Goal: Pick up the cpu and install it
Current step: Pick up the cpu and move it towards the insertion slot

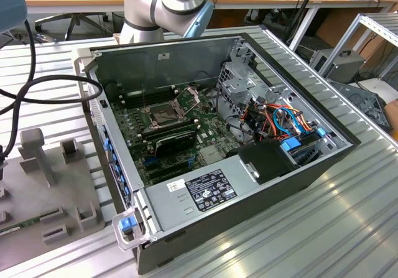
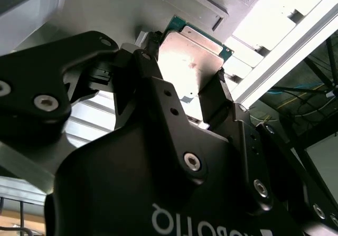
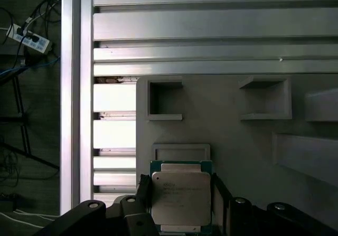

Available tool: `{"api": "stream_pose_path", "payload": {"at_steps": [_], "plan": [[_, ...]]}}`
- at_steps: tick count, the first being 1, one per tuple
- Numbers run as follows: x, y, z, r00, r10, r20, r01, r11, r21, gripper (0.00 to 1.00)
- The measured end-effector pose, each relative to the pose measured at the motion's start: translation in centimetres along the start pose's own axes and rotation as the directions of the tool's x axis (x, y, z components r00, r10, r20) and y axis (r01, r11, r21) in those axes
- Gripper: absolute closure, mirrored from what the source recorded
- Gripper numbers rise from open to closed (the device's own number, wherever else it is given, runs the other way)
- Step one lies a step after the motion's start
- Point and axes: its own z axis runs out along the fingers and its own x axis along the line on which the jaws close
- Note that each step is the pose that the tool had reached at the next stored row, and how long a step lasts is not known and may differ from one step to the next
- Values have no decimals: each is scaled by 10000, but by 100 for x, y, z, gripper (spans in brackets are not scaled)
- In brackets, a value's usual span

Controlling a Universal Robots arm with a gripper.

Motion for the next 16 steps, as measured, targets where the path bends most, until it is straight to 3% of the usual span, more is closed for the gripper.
{"api": "stream_pose_path", "payload": {"at_steps": [16], "plan": [[2, 4, -55, 10000, -2, 0, 2, 10000, -23, 45]]}}
